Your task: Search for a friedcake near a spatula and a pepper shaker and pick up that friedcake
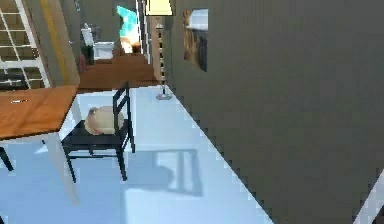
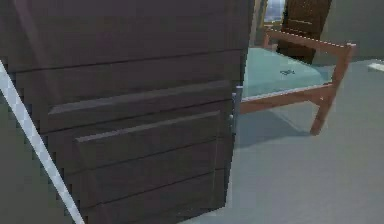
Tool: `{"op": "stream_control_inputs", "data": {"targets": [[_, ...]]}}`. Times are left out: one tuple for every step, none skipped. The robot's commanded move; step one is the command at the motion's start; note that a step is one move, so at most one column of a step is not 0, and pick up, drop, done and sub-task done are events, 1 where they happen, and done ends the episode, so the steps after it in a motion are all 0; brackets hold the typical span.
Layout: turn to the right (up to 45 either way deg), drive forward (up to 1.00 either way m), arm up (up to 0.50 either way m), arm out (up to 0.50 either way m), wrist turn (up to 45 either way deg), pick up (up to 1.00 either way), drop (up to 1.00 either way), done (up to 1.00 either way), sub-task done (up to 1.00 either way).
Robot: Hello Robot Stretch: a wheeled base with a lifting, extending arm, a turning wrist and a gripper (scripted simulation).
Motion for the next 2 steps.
{"op": "stream_control_inputs", "data": {"targets": [[0.0,1.0,0.0,0.0,0.0,0.0,0.0,0.0,0.0],[0.0,0.15,0.0,0.0,0.0,0.0,0.0,0.0,0.0]]}}
